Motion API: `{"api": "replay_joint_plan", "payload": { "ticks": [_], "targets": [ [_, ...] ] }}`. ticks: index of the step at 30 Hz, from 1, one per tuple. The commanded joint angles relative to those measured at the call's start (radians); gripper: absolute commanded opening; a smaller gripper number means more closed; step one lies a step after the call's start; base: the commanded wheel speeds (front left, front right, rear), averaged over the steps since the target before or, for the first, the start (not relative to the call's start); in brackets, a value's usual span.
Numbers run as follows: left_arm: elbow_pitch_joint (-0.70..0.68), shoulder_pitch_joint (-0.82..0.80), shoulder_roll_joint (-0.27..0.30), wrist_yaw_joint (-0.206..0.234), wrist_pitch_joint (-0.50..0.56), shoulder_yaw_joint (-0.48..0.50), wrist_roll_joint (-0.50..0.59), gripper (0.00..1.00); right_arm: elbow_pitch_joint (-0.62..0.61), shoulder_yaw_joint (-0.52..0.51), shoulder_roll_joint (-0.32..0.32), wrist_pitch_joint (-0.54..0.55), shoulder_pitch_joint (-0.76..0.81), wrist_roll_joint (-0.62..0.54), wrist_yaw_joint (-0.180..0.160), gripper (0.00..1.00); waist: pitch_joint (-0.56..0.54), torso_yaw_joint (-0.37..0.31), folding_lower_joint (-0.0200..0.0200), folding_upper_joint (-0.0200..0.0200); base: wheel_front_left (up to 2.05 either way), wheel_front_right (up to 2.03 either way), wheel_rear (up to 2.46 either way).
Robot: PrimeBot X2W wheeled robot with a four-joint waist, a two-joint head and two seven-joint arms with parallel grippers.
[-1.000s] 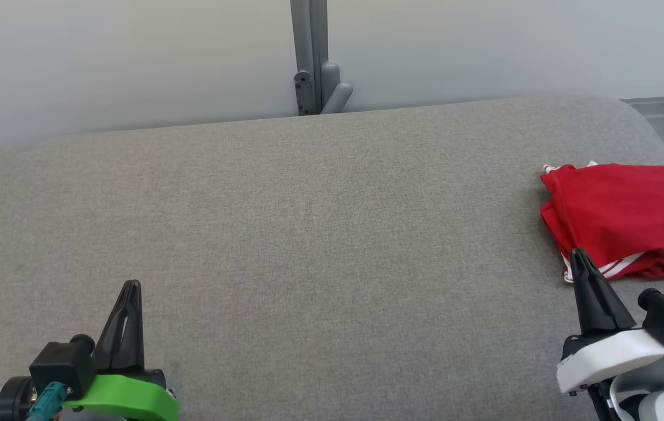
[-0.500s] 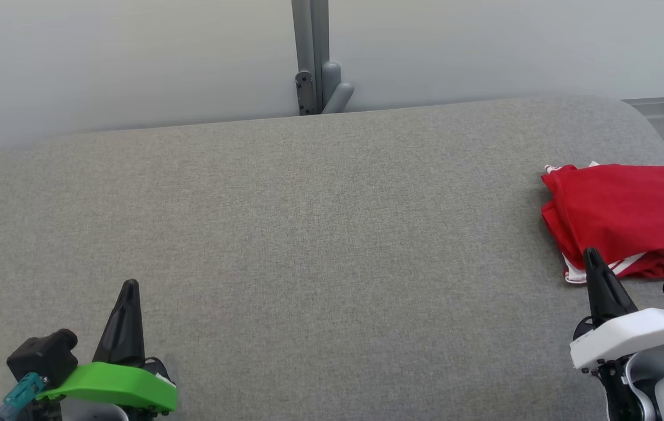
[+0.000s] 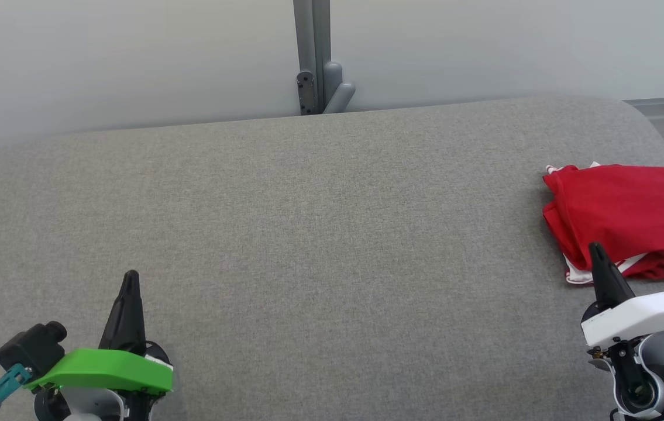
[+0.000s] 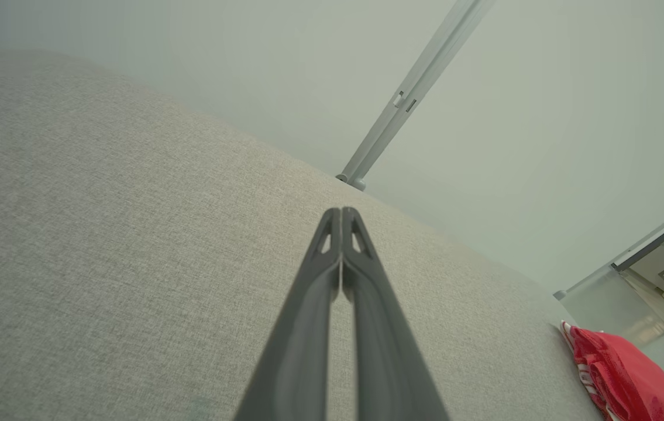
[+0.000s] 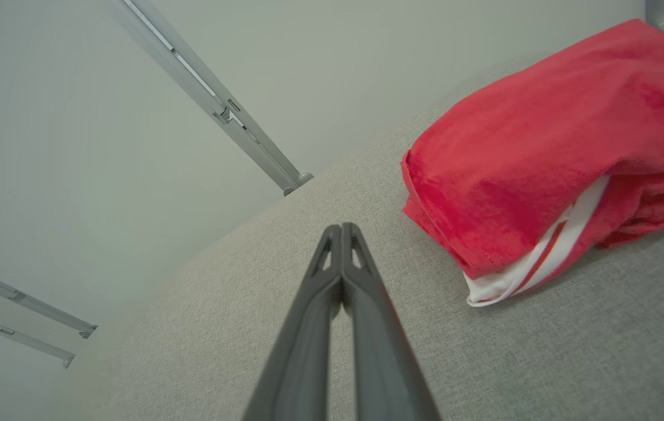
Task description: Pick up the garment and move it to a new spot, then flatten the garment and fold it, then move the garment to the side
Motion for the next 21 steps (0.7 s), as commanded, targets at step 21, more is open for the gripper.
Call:
{"api": "replay_joint_plan", "payload": {
  "ticks": [21],
  "targets": [
    [0.060, -0.086, -0.034, -0.039, 0.009, 0.022, -0.274, 0.00, 0.101, -0.059, 0.005, 0.081, -0.107, 0.274, 0.000, 0.00, 0.000, 0.004, 0.0000, 0.0000, 0.00, 0.00, 0.00]
  ]
}}
